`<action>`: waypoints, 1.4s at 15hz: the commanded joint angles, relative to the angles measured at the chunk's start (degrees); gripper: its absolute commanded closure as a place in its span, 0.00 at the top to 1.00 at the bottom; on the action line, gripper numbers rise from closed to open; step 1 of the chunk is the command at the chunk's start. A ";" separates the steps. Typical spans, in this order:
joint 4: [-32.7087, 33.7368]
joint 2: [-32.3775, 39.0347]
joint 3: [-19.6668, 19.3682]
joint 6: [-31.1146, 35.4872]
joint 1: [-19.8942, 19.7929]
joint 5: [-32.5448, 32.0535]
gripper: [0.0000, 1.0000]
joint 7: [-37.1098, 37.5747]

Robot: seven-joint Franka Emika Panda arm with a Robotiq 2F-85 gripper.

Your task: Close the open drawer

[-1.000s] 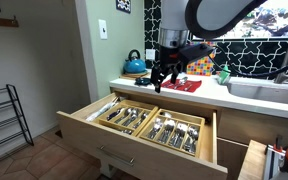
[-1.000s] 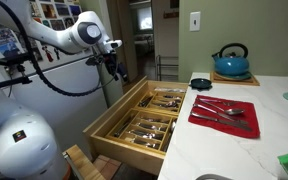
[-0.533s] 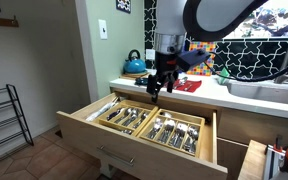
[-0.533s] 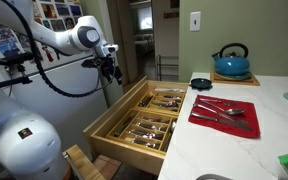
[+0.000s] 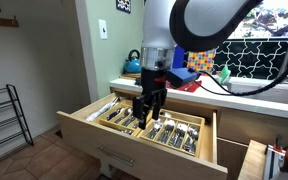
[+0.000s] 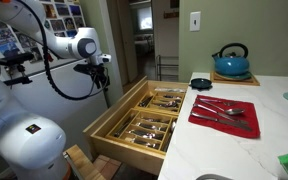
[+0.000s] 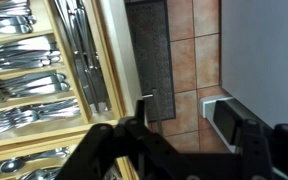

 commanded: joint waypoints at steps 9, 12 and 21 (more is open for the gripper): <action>4.74 17.83 -0.20 14.54 3.05 4.69 0.00 0.62; 6.19 20.92 -0.66 13.88 3.12 1.75 0.00 2.11; 9.71 25.94 -4.47 10.46 5.09 -19.45 0.00 14.58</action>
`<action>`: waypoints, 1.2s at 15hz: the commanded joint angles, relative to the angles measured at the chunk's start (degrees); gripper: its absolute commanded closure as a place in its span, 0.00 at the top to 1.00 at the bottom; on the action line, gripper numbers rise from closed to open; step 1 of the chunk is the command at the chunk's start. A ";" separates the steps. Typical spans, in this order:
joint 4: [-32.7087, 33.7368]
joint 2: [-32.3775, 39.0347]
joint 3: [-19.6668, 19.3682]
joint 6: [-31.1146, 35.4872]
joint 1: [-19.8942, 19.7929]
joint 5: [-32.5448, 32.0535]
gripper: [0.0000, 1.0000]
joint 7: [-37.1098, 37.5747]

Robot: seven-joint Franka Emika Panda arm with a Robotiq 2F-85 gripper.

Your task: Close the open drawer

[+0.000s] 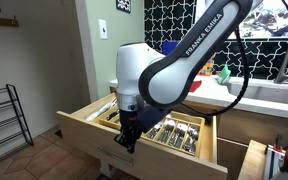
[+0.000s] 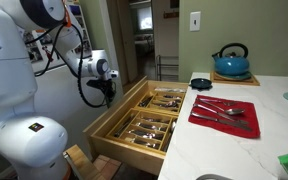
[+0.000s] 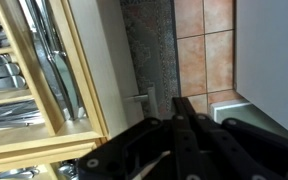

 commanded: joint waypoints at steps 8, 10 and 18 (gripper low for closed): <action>4.17 3.21 -4.53 -9.22 3.42 -12.43 0.00 12.84; 5.03 3.36 -4.71 -11.44 3.78 -14.76 0.00 15.27; 5.85 5.56 -5.69 -12.19 3.95 -20.66 0.00 19.09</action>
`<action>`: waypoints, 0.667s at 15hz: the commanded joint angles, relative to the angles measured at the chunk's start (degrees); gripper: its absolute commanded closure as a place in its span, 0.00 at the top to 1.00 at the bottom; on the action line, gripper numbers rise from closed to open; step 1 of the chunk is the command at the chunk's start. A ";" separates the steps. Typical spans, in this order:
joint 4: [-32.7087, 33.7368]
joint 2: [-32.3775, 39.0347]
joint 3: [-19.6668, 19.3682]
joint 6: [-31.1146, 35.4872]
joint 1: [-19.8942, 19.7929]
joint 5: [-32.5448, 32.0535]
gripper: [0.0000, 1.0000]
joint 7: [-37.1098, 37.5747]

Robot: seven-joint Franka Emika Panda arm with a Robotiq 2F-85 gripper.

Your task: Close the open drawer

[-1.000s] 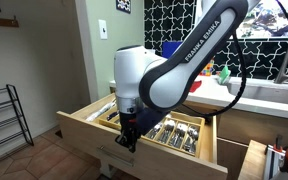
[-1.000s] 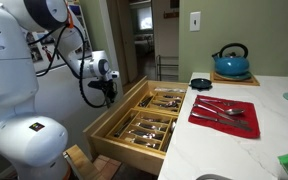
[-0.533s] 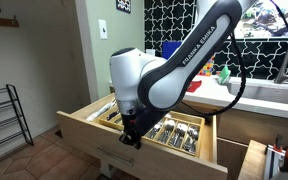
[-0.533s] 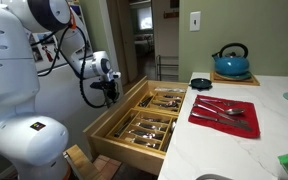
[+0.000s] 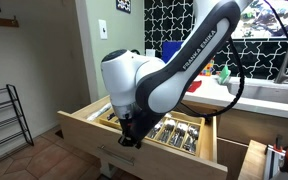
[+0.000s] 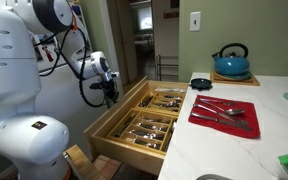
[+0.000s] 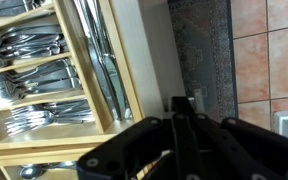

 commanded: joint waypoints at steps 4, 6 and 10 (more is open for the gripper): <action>-1.80 -0.18 -3.67 0.76 -0.77 -5.52 0.00 3.81; -2.57 -0.69 -4.78 1.10 -1.39 -6.72 0.00 5.11; -4.15 -1.23 -7.37 2.77 -3.15 -9.33 0.00 8.14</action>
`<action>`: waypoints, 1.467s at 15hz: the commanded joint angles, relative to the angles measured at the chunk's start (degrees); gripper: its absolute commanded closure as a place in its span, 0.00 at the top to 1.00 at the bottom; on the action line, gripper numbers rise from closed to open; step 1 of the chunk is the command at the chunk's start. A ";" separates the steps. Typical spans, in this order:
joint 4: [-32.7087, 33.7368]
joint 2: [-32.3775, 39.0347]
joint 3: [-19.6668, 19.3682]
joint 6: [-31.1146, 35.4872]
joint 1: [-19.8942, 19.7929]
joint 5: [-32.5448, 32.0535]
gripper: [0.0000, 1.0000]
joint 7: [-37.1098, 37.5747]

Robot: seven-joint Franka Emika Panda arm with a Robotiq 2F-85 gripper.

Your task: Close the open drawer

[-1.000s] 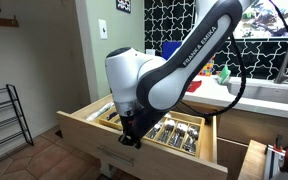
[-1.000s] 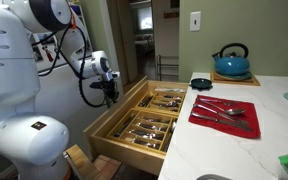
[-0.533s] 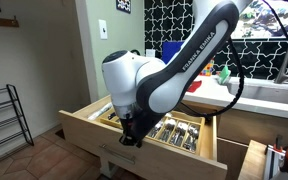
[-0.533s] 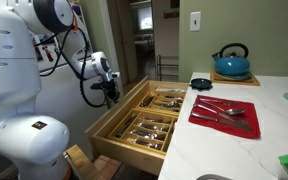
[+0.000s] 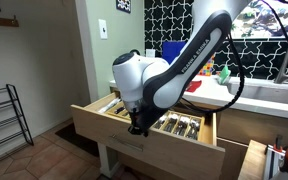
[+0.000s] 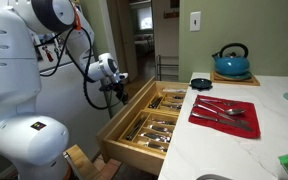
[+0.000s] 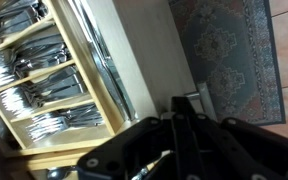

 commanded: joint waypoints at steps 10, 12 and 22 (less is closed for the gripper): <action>-7.04 -4.25 -8.84 7.38 -8.44 -13.81 0.00 12.48; -6.88 -4.41 -9.81 6.67 -9.82 -16.53 0.00 15.79; -4.23 -1.29 -12.03 0.61 -14.99 -27.67 0.00 35.80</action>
